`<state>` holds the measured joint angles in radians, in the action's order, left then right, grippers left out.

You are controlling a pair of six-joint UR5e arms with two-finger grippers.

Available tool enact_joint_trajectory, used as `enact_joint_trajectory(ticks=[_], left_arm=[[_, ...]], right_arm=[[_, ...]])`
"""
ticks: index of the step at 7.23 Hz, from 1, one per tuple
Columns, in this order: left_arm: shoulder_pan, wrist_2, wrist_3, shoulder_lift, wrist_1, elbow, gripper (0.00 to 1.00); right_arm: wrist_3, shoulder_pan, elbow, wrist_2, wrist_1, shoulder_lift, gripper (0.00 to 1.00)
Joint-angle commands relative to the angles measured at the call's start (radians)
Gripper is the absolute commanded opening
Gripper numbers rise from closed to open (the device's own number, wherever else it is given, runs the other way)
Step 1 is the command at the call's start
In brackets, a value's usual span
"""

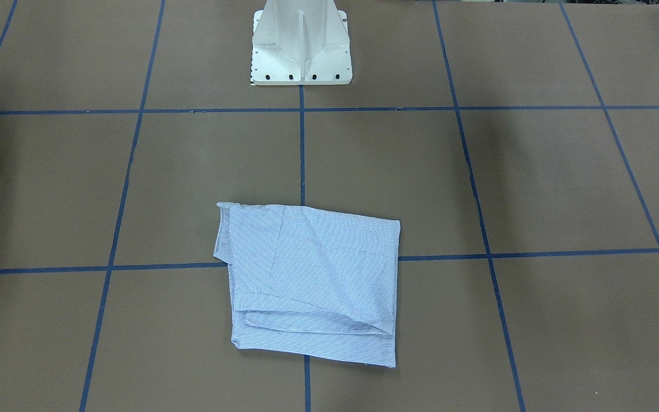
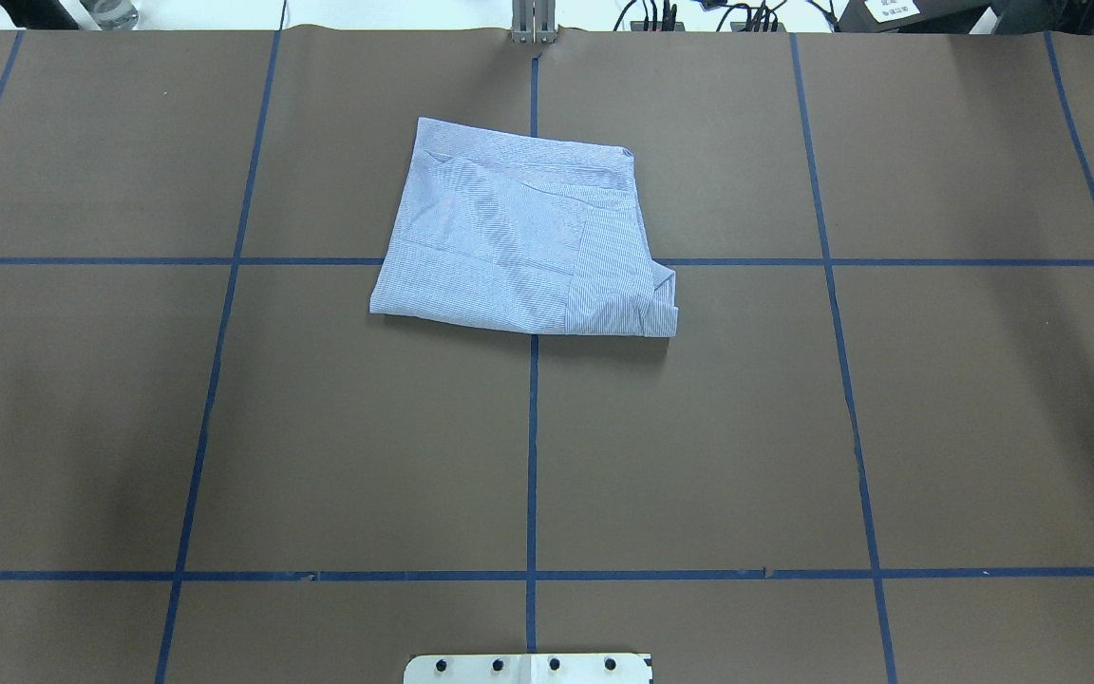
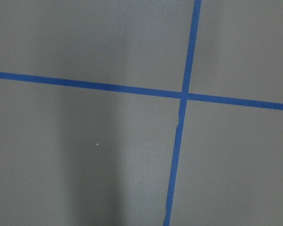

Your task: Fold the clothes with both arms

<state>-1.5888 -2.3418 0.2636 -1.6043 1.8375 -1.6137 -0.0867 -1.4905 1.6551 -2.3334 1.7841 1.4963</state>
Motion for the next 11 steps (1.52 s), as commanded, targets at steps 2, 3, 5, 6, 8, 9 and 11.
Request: enact_joint_trajectory(ticks=[2, 3, 5, 6, 8, 9, 11], left_arm=[[0.001, -0.002, -0.001, 0.013, 0.002, -0.020, 1.00], [0.001, -0.005, 0.002, 0.012, 0.003, -0.025, 1.00], [0.001, -0.007, 0.002, 0.014, 0.002, -0.040, 1.00], [0.001, -0.008, 0.000, 0.017, -0.001, -0.061, 1.00], [0.001, -0.014, 0.000, 0.017, -0.001, -0.058, 1.00], [0.001, -0.014, 0.002, 0.017, 0.000, -0.057, 1.00], [0.001, -0.014, 0.002, 0.018, 0.000, -0.055, 1.00]], right_arm=[[0.004, 0.000, 0.107, 0.037, -0.005, 0.076, 1.00], [0.005, 0.000, 0.110, 0.032, -0.005, 0.079, 1.00], [0.007, 0.000, 0.100, 0.026, -0.003, 0.079, 1.00], [0.007, 0.000, 0.103, 0.023, -0.005, 0.079, 1.00], [0.005, 0.000, 0.110, 0.016, -0.005, 0.079, 1.00], [0.005, 0.000, 0.104, 0.014, -0.005, 0.079, 1.00], [0.004, 0.003, 0.071, 0.019, -0.008, 0.076, 1.00]])
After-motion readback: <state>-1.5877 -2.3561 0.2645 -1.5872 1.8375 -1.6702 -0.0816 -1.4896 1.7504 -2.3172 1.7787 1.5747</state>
